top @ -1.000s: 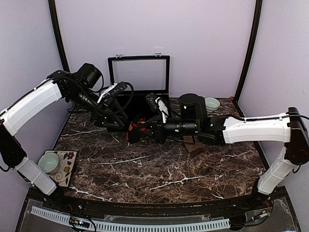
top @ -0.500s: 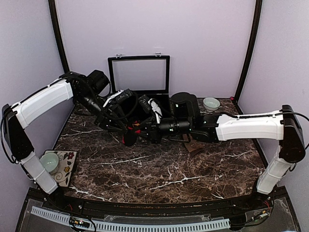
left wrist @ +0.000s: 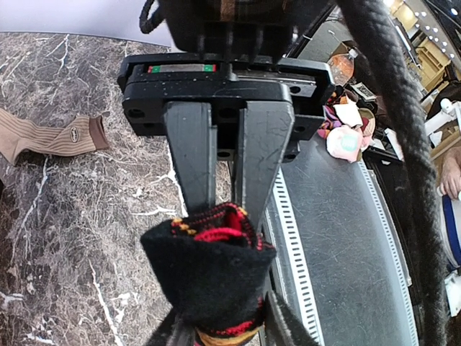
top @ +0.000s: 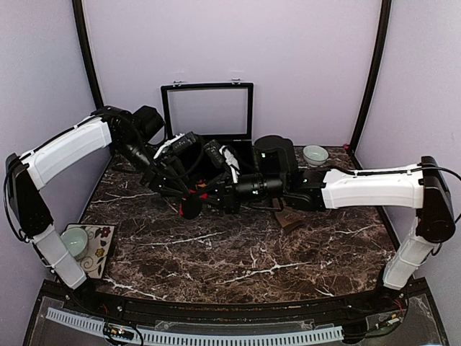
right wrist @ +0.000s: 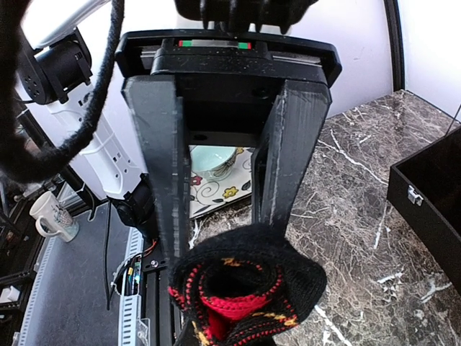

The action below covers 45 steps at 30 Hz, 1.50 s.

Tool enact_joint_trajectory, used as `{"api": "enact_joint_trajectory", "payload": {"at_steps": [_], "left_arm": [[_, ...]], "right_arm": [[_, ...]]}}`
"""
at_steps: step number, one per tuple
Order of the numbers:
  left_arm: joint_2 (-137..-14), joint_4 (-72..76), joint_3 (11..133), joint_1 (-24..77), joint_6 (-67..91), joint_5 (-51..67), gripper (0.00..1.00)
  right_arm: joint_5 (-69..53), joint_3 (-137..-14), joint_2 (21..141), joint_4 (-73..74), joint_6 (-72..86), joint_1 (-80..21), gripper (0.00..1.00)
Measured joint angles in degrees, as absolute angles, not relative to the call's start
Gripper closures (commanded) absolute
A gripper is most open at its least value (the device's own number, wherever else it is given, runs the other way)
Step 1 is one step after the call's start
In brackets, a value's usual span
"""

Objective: Roll the socks
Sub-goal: Pass from the right arm to the left, then place the sock in the storage box.

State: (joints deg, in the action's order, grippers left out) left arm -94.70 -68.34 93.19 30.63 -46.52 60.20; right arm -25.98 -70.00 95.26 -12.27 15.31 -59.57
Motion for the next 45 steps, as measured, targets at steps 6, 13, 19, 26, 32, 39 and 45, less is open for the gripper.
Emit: {"api": "enact_joint_trajectory", "payload": {"at_steps": [6,13,19,26,32,39,45], "left_arm": [[-94.56,-67.40,92.86,30.13,-45.45,60.47,1.00],[-94.17,-65.65,92.84,30.02,-43.03,60.31,1.00],[-93.76,-60.34,92.84,30.28,-38.54,60.55,1.00],[-94.45,-46.54,93.01,22.20,-30.22,54.48,1.00],[-105.12,-30.46,101.19,11.60,-23.59,47.20,1.00],[-116.99,-14.57,101.80,10.04,-19.57,39.92,1.00],[-126.98,-5.32,105.47,9.15,-17.21,37.41,1.00]], "right_arm": [[-25.98,-69.76,95.29,-12.86,15.77,-59.57,0.97],[-25.26,-67.02,95.24,-19.03,17.52,-59.57,0.60],[-22.00,-62.70,93.97,-24.60,18.87,-59.48,0.28],[-16.10,-52.16,86.89,-27.16,22.00,-54.39,0.00],[-6.46,-50.00,78.91,-26.39,22.13,-52.53,0.00],[0.34,-45.19,72.58,-26.02,21.06,-52.47,0.00],[2.02,-42.70,71.68,-25.21,20.86,-52.47,0.00]]}}
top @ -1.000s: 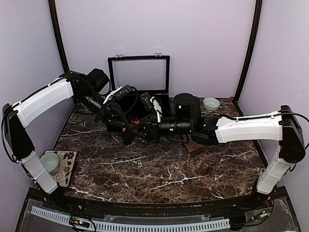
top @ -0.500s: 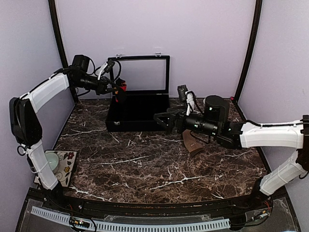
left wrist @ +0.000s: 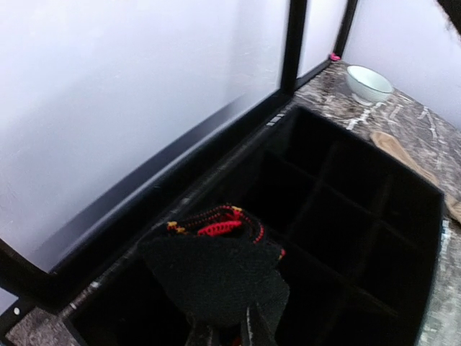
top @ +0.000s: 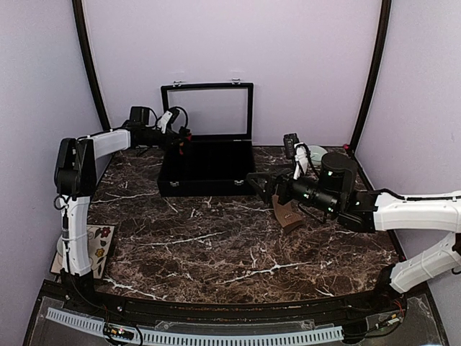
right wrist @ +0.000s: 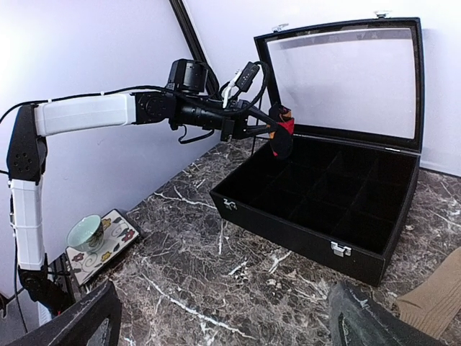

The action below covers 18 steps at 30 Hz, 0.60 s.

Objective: Roll the socks
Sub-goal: Place the sock in the storage box.

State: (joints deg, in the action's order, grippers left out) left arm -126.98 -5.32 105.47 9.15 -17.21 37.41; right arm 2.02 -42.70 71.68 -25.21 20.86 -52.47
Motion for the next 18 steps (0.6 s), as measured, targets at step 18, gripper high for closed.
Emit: {"api": "enact_joint_trajectory", "payload": {"at_steps": [18], "left_arm": [[-139.83,2.63,114.93,6.63,-14.50,33.98,1.00]], "right_arm": [[2.11,-42.41,74.72,-23.27,22.15,-51.72,0.00]]}}
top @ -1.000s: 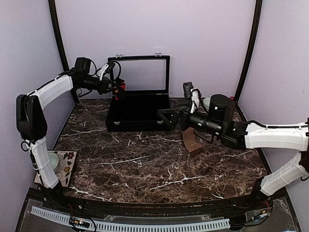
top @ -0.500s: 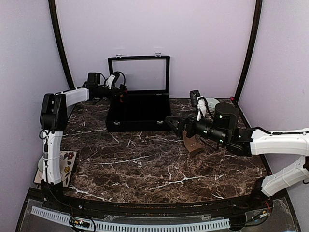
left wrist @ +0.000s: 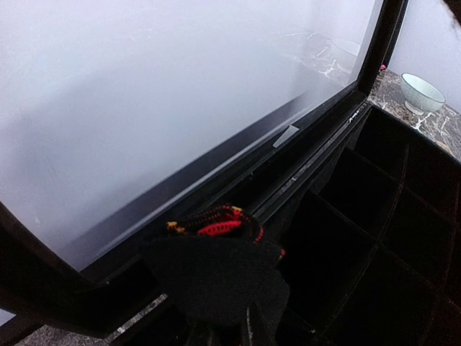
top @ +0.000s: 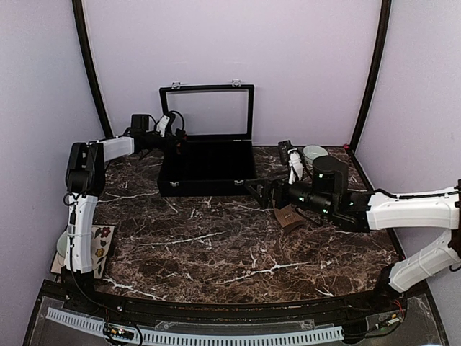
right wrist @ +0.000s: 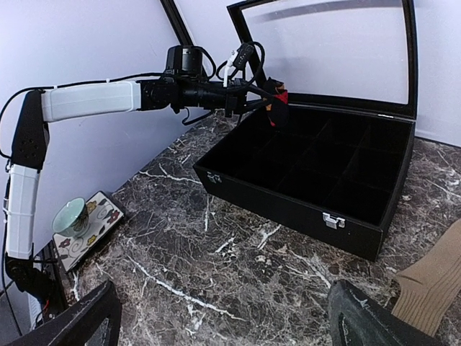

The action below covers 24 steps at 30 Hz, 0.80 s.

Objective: Roll the socks
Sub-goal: Place the sock in the storage box.

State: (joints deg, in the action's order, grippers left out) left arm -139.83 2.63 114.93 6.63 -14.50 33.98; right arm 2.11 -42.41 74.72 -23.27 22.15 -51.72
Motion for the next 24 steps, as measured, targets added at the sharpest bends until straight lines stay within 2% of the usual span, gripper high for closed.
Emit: {"api": "enact_joint_trajectory", "payload": {"at_steps": [5,6,9,13,21,24], "left_arm": [[-139.59,3.31,110.87,6.74,-16.88,33.78,1.00],[-139.59,3.11,110.26,6.76,-17.41,33.80,0.96],[-139.50,2.83,110.10,6.72,-18.87,33.74,0.66],[-139.11,1.08,110.28,6.92,-20.25,33.67,0.49],[-139.04,-8.91,114.91,6.90,-22.61,35.07,0.22],[-139.04,-14.26,117.80,6.90,-24.14,36.86,0.17]], "right_arm": [[1.32,-42.92,75.48,-22.46,22.20,-50.92,0.00],[1.17,-43.20,75.61,-22.44,22.22,-50.81,0.00],[0.73,-43.86,75.85,-22.44,22.46,-50.54,0.00],[-0.21,-44.40,76.07,-22.44,22.85,-50.48,0.00],[-1.50,-44.69,76.73,-22.13,23.27,-50.43,0.00],[-1.83,-44.69,76.88,-22.13,23.33,-50.22,0.00]]}}
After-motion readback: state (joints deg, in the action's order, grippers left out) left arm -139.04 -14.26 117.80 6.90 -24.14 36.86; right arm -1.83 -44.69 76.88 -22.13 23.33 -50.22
